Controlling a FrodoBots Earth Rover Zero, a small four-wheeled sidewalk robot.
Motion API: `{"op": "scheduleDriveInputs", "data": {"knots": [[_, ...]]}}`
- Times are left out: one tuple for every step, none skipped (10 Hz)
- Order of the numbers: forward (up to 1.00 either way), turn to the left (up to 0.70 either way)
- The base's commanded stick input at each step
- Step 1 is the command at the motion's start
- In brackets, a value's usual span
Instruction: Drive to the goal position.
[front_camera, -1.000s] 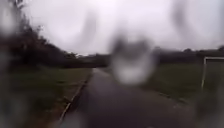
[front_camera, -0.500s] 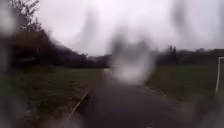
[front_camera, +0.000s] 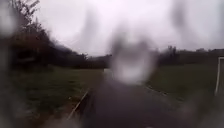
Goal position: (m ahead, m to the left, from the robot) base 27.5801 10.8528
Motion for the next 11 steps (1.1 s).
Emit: {"op": "scheduleDriveInputs", "data": {"knots": [[0.70,0.00],[0.70,0.00],[0.70,0.00],[0.70,0.00],[0.70,0.00],[0.70,0.00],[0.70,0.00],[0.70,0.00],[0.70,0.00],[0.70,0.00],[0.70,0.00]]}}
